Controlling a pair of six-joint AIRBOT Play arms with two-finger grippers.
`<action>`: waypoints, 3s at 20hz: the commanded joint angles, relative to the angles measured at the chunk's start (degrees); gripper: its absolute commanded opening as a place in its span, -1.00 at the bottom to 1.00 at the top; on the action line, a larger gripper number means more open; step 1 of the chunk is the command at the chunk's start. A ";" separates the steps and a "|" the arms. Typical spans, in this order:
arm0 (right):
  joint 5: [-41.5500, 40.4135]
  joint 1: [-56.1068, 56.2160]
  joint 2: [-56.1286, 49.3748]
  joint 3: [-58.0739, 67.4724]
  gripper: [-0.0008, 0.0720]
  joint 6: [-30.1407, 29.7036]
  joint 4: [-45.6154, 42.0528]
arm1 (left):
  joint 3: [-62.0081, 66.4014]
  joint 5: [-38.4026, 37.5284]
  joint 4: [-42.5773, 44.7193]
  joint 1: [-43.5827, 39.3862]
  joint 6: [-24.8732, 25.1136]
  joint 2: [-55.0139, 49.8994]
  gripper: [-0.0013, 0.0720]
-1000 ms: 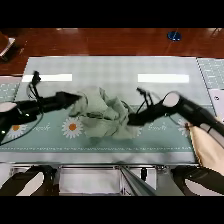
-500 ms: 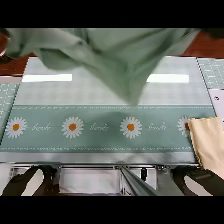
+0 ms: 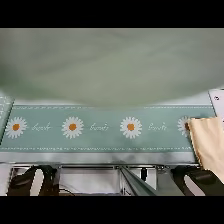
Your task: Fold the shirts.
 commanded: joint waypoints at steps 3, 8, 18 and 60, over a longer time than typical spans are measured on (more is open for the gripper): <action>1.29 -0.02 0.11 -12.35 -0.93 1.53 1.36 | -20.20 -5.33 -1.92 -3.56 -4.02 5.51 -0.90; -6.21 -0.02 -11.54 -22.80 -0.93 0.68 6.93 | -42.51 -1.70 -9.88 -4.22 -4.85 3.23 -0.90; -22.82 -0.09 -47.67 -13.42 -0.92 1.49 18.64 | -52.26 23.98 -22.71 -4.24 5.99 -26.99 -0.12; -20.85 -30.60 -30.08 -76.81 0.15 -8.90 36.68 | -43.82 1.64 -3.69 -7.06 23.69 -46.86 -0.89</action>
